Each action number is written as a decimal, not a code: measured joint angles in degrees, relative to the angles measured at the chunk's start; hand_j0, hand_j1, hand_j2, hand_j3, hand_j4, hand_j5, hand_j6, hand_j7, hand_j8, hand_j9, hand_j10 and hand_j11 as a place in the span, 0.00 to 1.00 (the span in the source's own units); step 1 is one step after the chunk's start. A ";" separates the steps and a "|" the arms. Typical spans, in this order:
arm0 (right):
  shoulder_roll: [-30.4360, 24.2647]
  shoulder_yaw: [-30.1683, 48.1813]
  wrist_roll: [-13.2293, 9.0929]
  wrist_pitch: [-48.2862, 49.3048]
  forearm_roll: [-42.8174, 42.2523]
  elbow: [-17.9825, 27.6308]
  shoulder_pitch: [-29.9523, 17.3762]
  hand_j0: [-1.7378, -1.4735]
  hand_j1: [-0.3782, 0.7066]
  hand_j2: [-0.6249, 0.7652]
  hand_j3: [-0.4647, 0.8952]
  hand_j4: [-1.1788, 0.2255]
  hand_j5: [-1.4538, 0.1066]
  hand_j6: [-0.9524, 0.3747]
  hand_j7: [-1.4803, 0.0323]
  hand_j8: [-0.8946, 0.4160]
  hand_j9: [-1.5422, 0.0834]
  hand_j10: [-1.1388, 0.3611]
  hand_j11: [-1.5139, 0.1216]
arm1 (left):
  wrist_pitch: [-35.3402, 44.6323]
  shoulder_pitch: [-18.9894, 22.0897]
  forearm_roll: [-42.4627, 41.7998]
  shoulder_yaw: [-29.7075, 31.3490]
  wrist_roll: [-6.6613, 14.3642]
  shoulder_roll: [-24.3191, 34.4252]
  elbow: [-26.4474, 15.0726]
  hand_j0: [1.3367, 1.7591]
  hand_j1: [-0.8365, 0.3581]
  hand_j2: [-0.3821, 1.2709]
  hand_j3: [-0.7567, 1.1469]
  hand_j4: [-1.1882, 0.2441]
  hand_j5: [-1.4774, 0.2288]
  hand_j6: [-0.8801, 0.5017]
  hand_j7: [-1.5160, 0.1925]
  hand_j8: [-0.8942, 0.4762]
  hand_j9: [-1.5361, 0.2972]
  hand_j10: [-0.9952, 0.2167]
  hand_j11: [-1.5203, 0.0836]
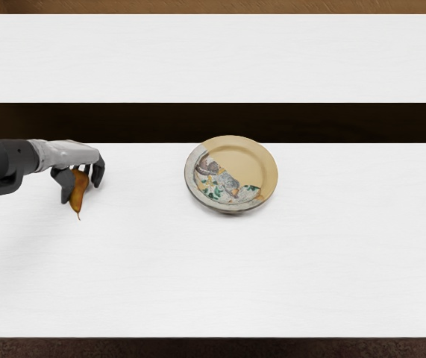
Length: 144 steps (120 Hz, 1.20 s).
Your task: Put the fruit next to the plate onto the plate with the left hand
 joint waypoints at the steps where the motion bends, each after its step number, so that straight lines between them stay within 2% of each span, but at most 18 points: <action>1: 0.00 0.00 0.00 0.00 0.00 0.00 0.00 0.30 0.06 0.45 0.34 0.82 0.91 0.70 0.95 0.66 0.93 0.74 0.90 | 0.00 0.01 -0.07 0.00 0.00 0.00 0.00 0.76 0.39 0.73 0.40 0.33 0.33 0.20 0.43 0.31 0.32 0.32 0.36; 18: 0.00 0.00 -0.01 0.01 0.00 0.00 0.00 0.30 0.06 0.45 0.34 0.82 0.91 0.70 0.95 0.66 0.93 0.74 0.90 | -0.02 0.09 -0.66 0.05 0.00 0.00 0.05 0.76 0.36 0.80 0.40 0.31 0.30 0.17 0.36 0.28 0.30 0.27 0.33; 26: 0.00 0.00 -0.01 0.01 0.00 0.00 0.00 0.30 0.06 0.45 0.34 0.82 0.91 0.70 0.95 0.66 0.93 0.74 0.90 | -0.07 0.05 -0.77 0.08 -0.01 0.00 0.07 0.76 0.38 0.78 0.40 0.31 0.29 0.16 0.33 0.28 0.29 0.26 0.31; 27: 0.00 0.00 -0.01 0.02 0.00 0.00 0.00 0.30 0.06 0.45 0.34 0.82 0.91 0.70 0.95 0.66 0.93 0.74 0.90 | -0.06 0.04 -0.78 0.08 -0.01 0.00 0.07 0.75 0.38 0.78 0.40 0.30 0.29 0.17 0.33 0.26 0.29 0.25 0.31; 33: 0.00 0.00 0.00 0.02 0.00 0.00 0.00 0.30 0.06 0.45 0.34 0.82 0.91 0.70 0.95 0.66 0.93 0.74 0.90 | -0.07 0.11 -0.85 0.06 -0.01 0.00 0.07 0.75 0.41 0.73 0.40 0.30 0.28 0.16 0.32 0.26 0.28 0.24 0.30; 44: 0.00 0.00 -0.02 0.03 0.00 0.00 0.00 0.30 0.06 0.45 0.34 0.82 0.91 0.70 0.95 0.66 0.93 0.74 0.90 | -0.20 0.03 -1.34 0.05 0.00 0.00 0.07 0.75 0.41 0.74 0.40 0.30 0.26 0.17 0.30 0.26 0.27 0.23 0.30; 66: 0.00 0.00 -0.01 0.01 -0.01 0.00 0.00 0.30 0.06 0.45 0.34 0.82 0.91 0.70 0.95 0.66 0.93 0.74 0.90 | -0.43 -0.87 -3.89 -0.08 -0.04 0.79 -0.22 0.75 0.41 0.70 0.40 0.29 0.25 0.19 0.28 0.28 0.27 0.25 0.28; 72: 0.00 0.00 0.00 0.01 -0.01 0.00 0.00 0.30 0.06 0.45 0.34 0.82 0.91 0.70 0.95 0.66 0.93 0.74 0.90 | -0.46 -1.52 -4.96 -0.15 -0.04 0.99 -0.49 0.75 0.41 0.71 0.40 0.29 0.25 0.19 0.28 0.28 0.27 0.25 0.28; 75: 0.00 0.00 0.00 0.00 -0.01 0.00 0.00 0.30 0.06 0.45 0.34 0.82 0.91 0.70 0.95 0.66 0.93 0.74 0.90 | -0.45 -1.81 -5.49 -0.18 -0.03 1.23 -0.62 0.75 0.42 0.66 0.40 0.29 0.25 0.19 0.28 0.28 0.27 0.25 0.29; 96: 0.00 0.00 0.01 -0.01 -0.01 0.00 0.00 0.30 0.06 0.45 0.34 0.82 0.91 0.70 0.95 0.66 0.93 0.74 0.90 | -0.53 -4.24 -9.12 -0.26 0.00 1.32 -1.17 0.75 0.42 0.64 0.40 0.29 0.25 0.20 0.27 0.28 0.27 0.24 0.29; 144: 0.00 0.00 0.00 0.01 0.00 0.00 0.00 0.30 0.06 0.45 0.34 0.82 0.91 0.70 0.95 0.66 0.93 0.74 0.90 | -1.56 -10.14 -17.24 -0.24 0.00 -0.51 -1.36 0.75 0.35 0.72 0.40 0.29 0.25 0.22 0.28 0.31 0.27 0.26 0.29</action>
